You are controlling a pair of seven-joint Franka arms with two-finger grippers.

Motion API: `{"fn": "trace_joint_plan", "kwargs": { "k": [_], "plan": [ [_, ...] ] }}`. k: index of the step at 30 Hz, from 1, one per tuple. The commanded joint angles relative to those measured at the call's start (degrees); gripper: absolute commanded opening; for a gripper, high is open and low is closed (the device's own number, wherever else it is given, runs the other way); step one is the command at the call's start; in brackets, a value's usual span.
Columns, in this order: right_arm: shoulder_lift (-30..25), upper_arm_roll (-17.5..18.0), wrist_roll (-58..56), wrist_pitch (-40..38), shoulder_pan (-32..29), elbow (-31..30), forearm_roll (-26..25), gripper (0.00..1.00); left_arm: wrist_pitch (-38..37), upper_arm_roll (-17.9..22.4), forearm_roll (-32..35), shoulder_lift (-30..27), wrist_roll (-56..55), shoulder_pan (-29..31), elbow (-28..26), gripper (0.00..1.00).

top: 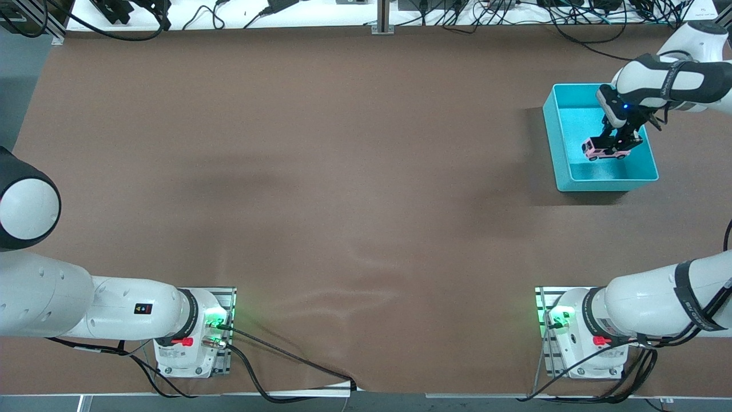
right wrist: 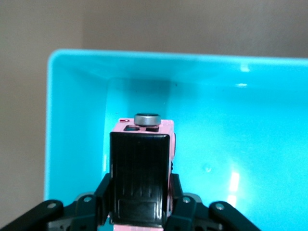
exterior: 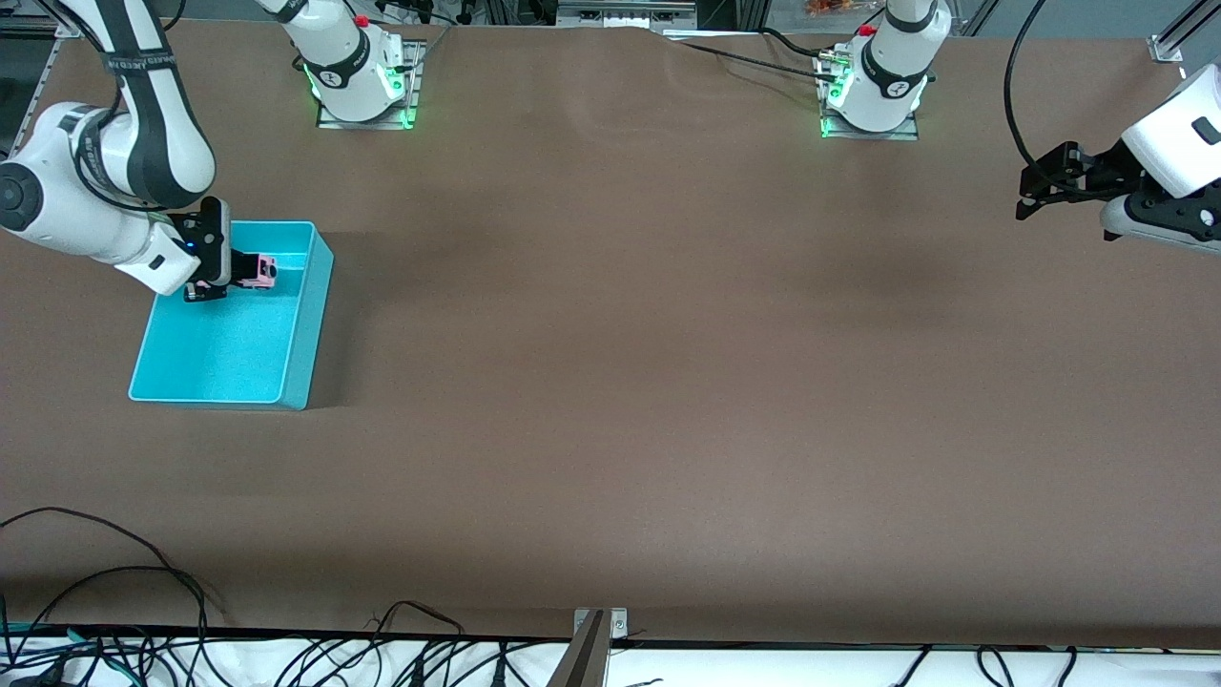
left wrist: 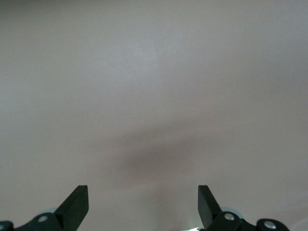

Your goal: Wind and store pink jeep toy

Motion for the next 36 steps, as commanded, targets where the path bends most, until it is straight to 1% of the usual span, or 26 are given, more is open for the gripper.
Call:
{"fn": "trace_joint_plan", "kwargs": {
  "k": [1,5,13,14,17,18,19,20,21,25,29,33,36],
  "plan": [
    [2.60,-0.54,-2.53,3.91,-0.36,-0.70,1.14,0.12,-1.43,0.57,-1.59,0.64,0.12,-0.32,1.86,1.00],
    [4.27,-0.54,-2.79,5.58,-0.45,-0.78,2.27,0.13,-1.43,0.57,-1.59,0.64,0.12,-0.32,1.86,1.00],
    [8.14,-0.54,-9.02,7.95,-0.54,-0.70,9.83,0.14,-1.43,0.57,-1.59,0.64,0.12,-0.32,1.77,1.00],
    [8.49,-0.54,-9.81,8.13,-0.71,-0.70,10.62,0.15,-1.43,0.57,-1.59,0.64,0.12,-0.32,1.86,1.00],
    [9.19,-0.54,-11.66,8.22,-0.80,-0.52,11.94,0.25,-1.43,0.57,-1.59,0.64,0.12,-0.32,1.86,1.00],
    [9.20,-0.54,-11.84,8.22,-0.80,-0.52,11.86,0.32,-1.43,0.57,-1.59,0.64,0.12,-0.32,1.86,1.00],
    [9.11,-0.54,-11.84,8.13,-0.72,-0.52,11.86,0.50,-1.43,0.57,-1.59,0.64,0.12,-0.32,1.86,1.00],
    [9.11,-0.45,-11.84,8.04,-0.72,-0.43,11.94,0.84,-1.43,0.57,-1.59,0.64,0.21,-0.32,1.77,1.00],
    [9.11,-0.45,-11.93,7.87,-0.72,-0.26,11.95,1.00,-1.43,0.57,-1.59,0.64,0.21,-0.32,1.77,1.00],
    [8.67,-0.27,-11.93,7.43,-0.72,0.27,11.95,1.00,-1.43,0.57,-1.59,0.64,0.21,-0.32,1.86,1.00],
    [7.97,-0.01,-12.02,6.73,-0.37,2.20,11.86,1.00,-1.43,0.57,-1.59,0.64,0.21,-0.32,1.86,1.00],
    [7.70,0.78,-11.67,4.89,-0.10,5.97,11.77,1.00,-1.43,0.57,-1.59,0.64,0.12,-0.32,1.77,1.00],
    [7.09,1.48,-10.44,0.24,-0.10,9.75,11.86,1.00,-1.43,0.57,-1.59,0.64,0.21,-0.32,1.77,1.00]
  ]
}}
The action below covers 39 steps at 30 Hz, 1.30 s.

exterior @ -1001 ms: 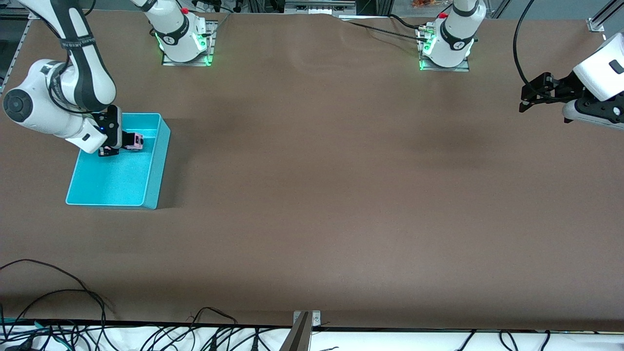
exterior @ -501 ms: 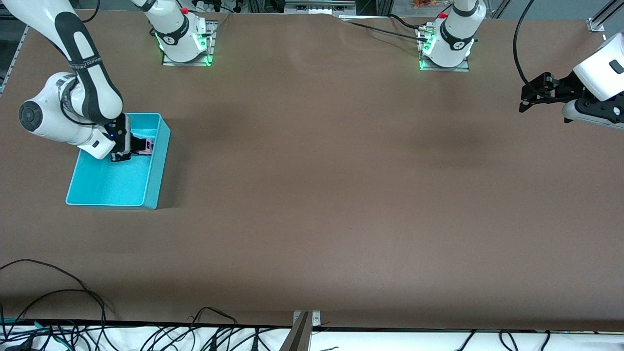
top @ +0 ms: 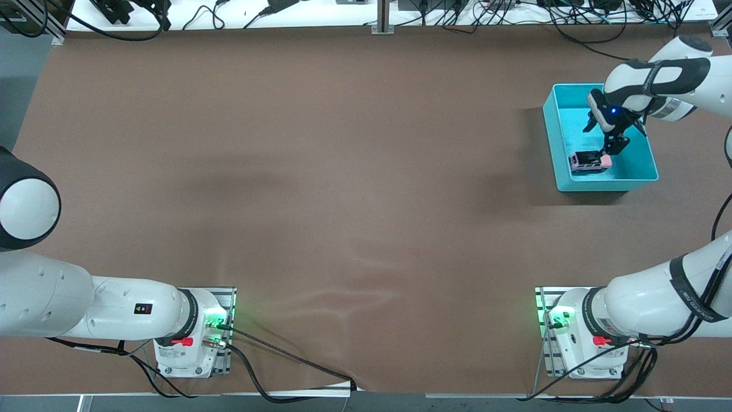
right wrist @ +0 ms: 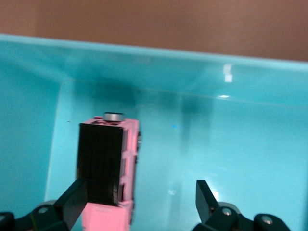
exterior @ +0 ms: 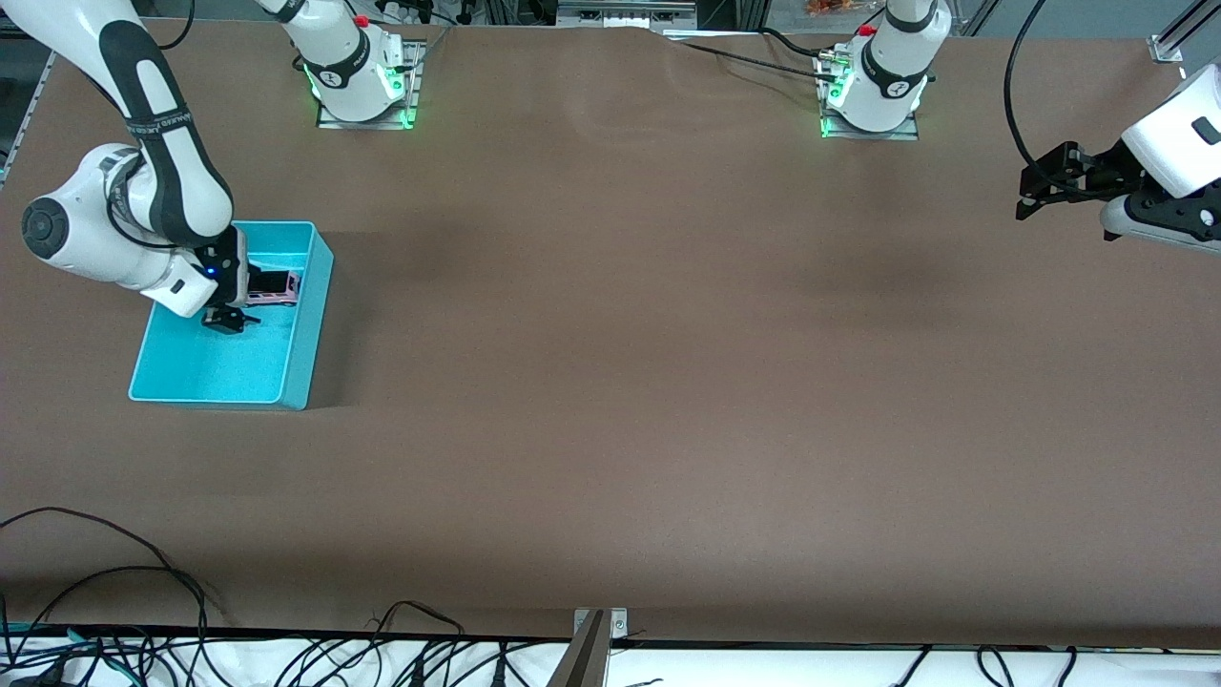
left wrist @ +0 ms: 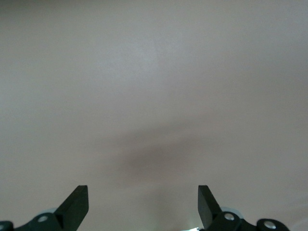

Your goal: Wind and store pink jeep toy

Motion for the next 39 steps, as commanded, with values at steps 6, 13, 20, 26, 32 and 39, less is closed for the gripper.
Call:
{"fn": "trace_joint_plan", "kwargs": {
  "k": [6,13,20,26,32,39],
  "plan": [
    [-1.72,1.59,8.69,-13.38,0.30,12.76,1.23,1.00,-1.43,0.56,-1.59,0.64,0.12,-0.32,1.85,1.00],
    [-4.26,1.50,28.01,-19.54,2.58,17.42,0.27,1.00,-1.43,0.56,-1.59,0.64,0.12,-0.32,1.85,1.00],
    [-6.99,1.50,55.16,-24.98,5.04,23.39,-4.65,1.00,-1.43,0.56,-1.59,0.64,0.12,-0.32,1.85,1.00],
    [-6.90,1.50,71.43,-34.57,7.24,31.39,-6.24,1.00,-1.43,0.56,-1.59,0.64,0.12,-0.32,1.85,1.00],
    [-6.99,1.50,89.18,-44.23,7.68,37.72,-7.12,1.00,-1.43,0.56,-1.59,0.64,0.12,-0.32,1.77,1.00],
    [-8.31,1.42,109.06,-54.25,7.59,42.65,-6.94,1.00,-1.43,0.56,-1.76,0.64,0.12,-0.23,1.85,1.00]
  ]
}}
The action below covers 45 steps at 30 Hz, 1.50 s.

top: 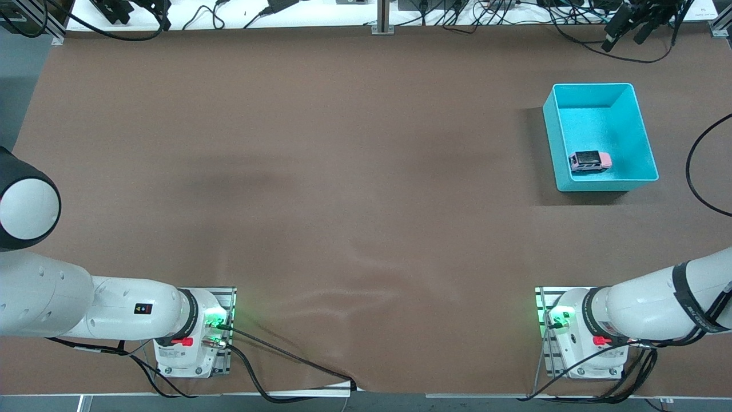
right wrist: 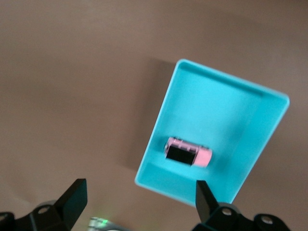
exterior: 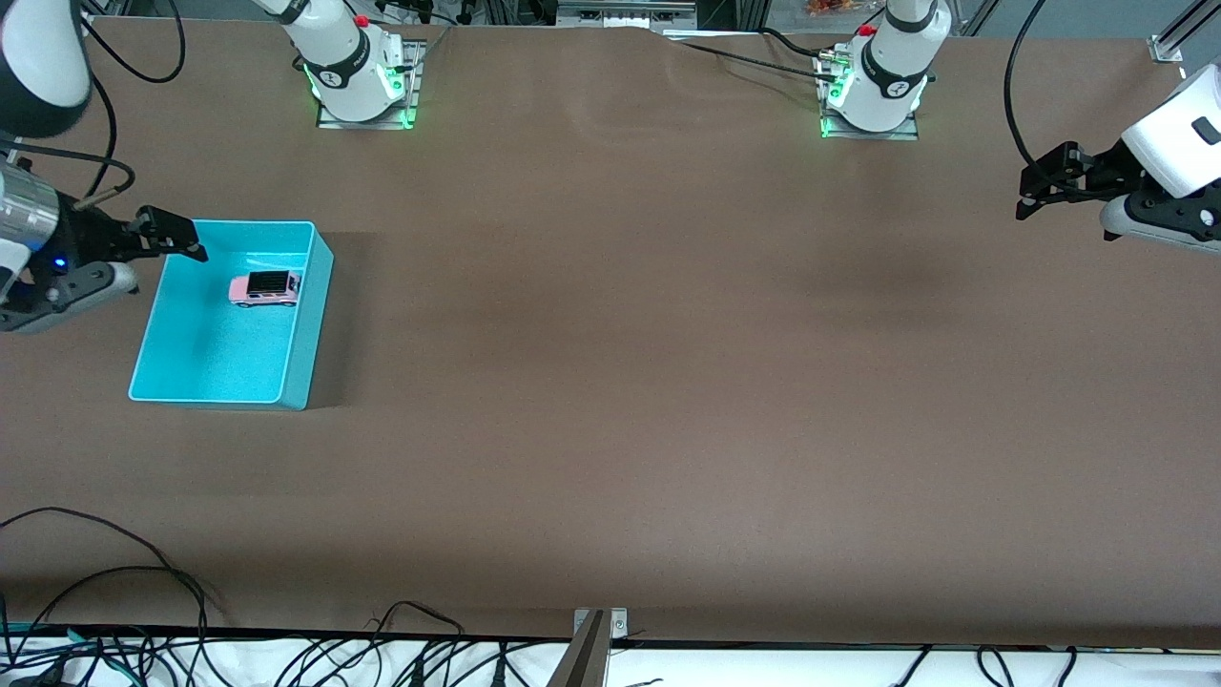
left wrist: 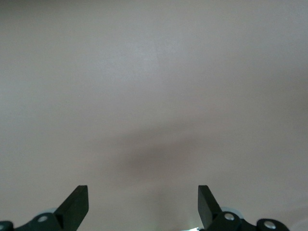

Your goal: Wind and store pink jeep toy

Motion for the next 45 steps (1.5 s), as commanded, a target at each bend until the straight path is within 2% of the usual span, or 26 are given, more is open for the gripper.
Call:
{"fn": "trace_joint_plan", "kwargs": {
  "k": [1,5,9,15,17,24,36,45],
  "plan": [
    [-0.86,-0.17,12.42,-7.57,0.04,3.97,-0.83,1.00,-1.43,0.56,-2.11,0.64,0.12,-0.24,1.77,1.00],
    [-5.07,-0.08,16.21,-10.91,0.13,2.75,-1.53,1.00,-1.43,0.56,-2.82,0.64,0.12,-0.15,1.85,1.00],
    [-10.43,1.23,16.83,-11.27,0.30,-1.64,-4.16,1.00,-1.43,0.56,-2.82,0.64,0.12,-0.15,1.85,1.00],
    [-19.48,3.96,17.44,-8.20,0.30,-12.09,-6.72,1.00,-1.43,0.56,-2.82,0.64,0.12,-0.06,1.85,1.00],
    [-20.81,4.23,17.45,-7.14,0.30,-14.30,-6.72,1.00,-1.43,0.56,-2.82,0.64,0.21,0.12,1.68,1.00],
    [-15.90,4.14,17.27,-5.91,0.04,-12.12,-6.37,1.00,-1.43,0.74,-2.82,0.73,0.21,0.82,1.50,1.00],
    [-3.60,4.05,17.09,-5.99,-0.31,3.26,-5.93,1.00,-1.43,0.65,-2.82,0.73,0.21,0.91,1.50,1.00],
    [-2.80,4.05,17.36,-5.73,-0.22,4.32,-5.75,1.00,-1.43,0.65,-2.82,0.64,0.29,0.91,1.50,1.00]
  ]
}}
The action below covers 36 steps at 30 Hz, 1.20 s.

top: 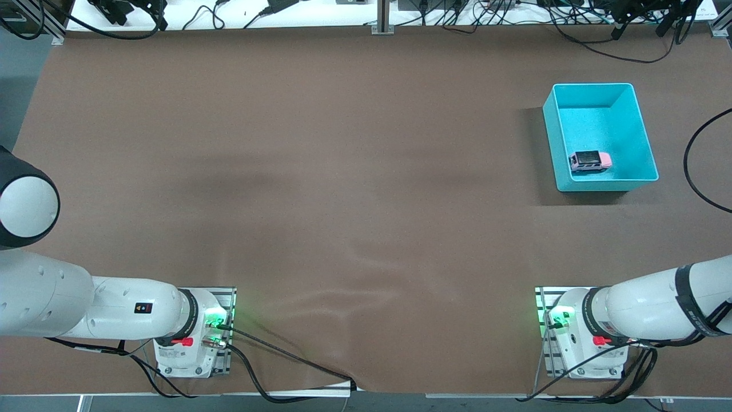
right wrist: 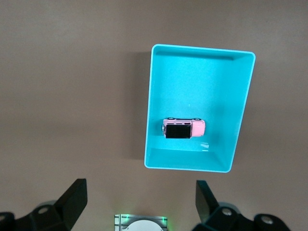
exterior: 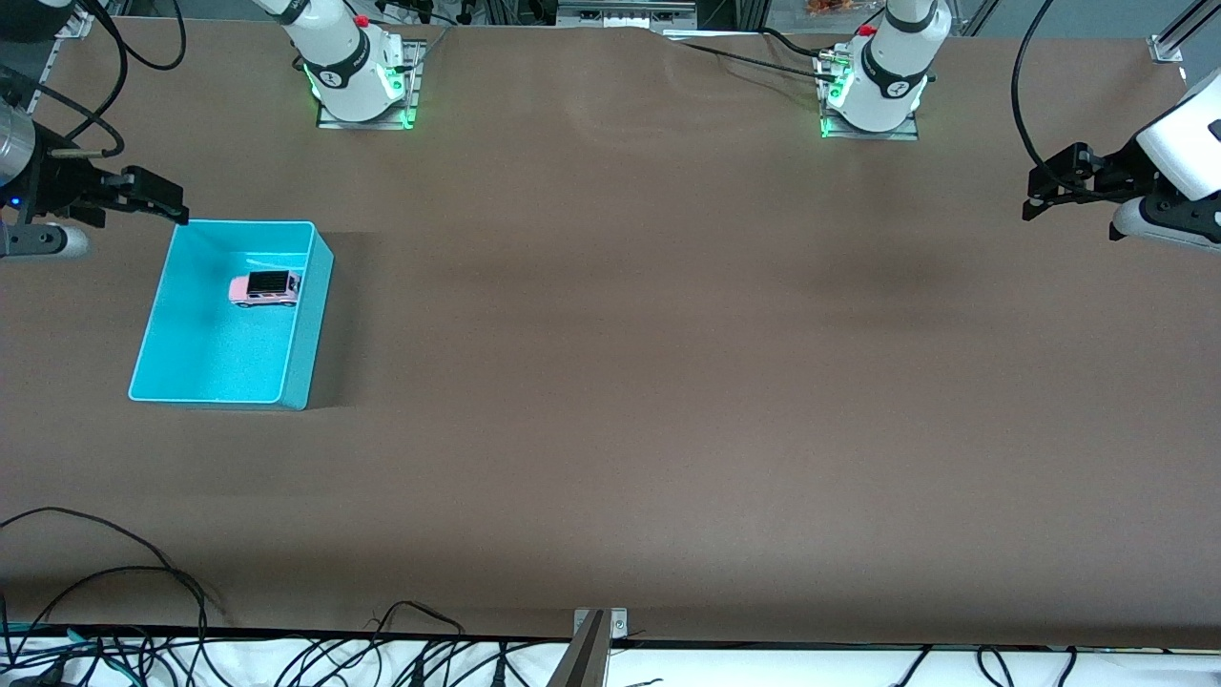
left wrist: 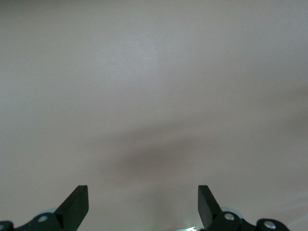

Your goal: Wind and store pink jeep toy

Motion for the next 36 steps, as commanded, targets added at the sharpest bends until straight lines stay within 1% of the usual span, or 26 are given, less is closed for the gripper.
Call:
{"fn": "trace_joint_plan", "kwargs": {
  "k": [1,25,31,36],
  "plan": [
    [0.86,0.01,0.62,-1.37,-0.03,2.46,-0.16,1.00,-1.16,0.16,-1.82,0.57,0.30,0.16,1.50,1.00],
    [1.04,-0.08,0.62,-1.28,-0.21,2.46,0.72,1.00,-1.34,0.16,-1.82,0.57,0.30,-0.02,1.59,1.00],
    [1.04,0.01,0.71,1.08,0.06,2.46,0.81,1.00,-1.34,0.07,-1.82,0.57,0.30,-0.02,1.68,1.00],
    [1.13,0.18,0.36,1.18,0.32,2.46,0.72,1.00,-1.34,0.07,-1.82,0.57,0.30,-0.02,1.68,1.00]
  ]
}}
